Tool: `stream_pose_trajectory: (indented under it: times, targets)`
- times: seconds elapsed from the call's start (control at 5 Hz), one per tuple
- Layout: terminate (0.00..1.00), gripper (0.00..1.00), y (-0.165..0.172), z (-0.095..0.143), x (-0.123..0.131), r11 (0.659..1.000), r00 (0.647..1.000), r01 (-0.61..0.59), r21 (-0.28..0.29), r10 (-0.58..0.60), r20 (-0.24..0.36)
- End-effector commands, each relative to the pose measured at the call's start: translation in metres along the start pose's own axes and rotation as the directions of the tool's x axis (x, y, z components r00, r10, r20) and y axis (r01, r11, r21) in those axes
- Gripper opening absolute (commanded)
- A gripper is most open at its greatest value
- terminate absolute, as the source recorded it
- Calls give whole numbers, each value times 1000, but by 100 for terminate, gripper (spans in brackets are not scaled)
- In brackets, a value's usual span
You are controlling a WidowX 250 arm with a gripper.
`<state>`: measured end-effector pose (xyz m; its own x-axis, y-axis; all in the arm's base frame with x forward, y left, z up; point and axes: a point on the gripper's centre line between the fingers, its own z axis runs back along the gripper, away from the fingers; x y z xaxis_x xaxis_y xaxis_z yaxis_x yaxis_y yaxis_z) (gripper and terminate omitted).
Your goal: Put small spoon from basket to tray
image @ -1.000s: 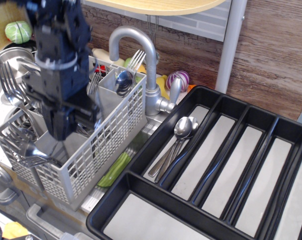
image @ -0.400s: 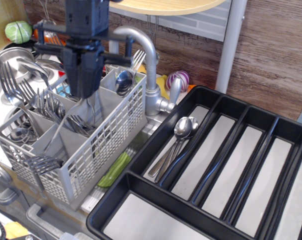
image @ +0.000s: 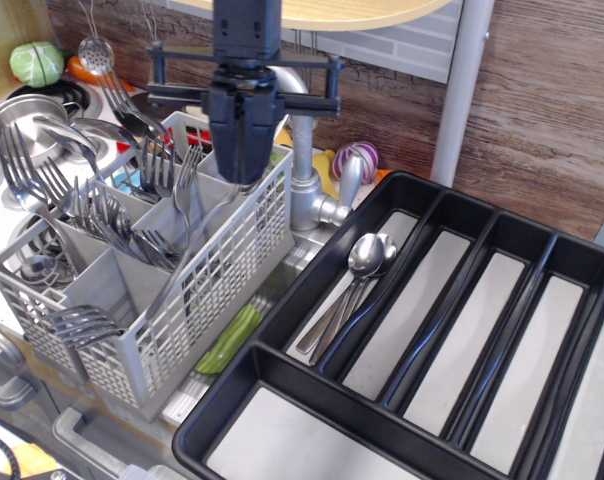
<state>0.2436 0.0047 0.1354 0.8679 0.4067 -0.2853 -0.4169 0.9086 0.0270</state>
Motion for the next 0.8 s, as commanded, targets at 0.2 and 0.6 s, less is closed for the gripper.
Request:
stream_pose_trajectory:
  times: [0.2, 0.6]
  targets:
    - [0, 0, -35, -3, 29, 995, 988, 89, -50, -81, 135]
    - [0, 0, -50, -23, 36, 975, 982, 130, -178, -102, 157]
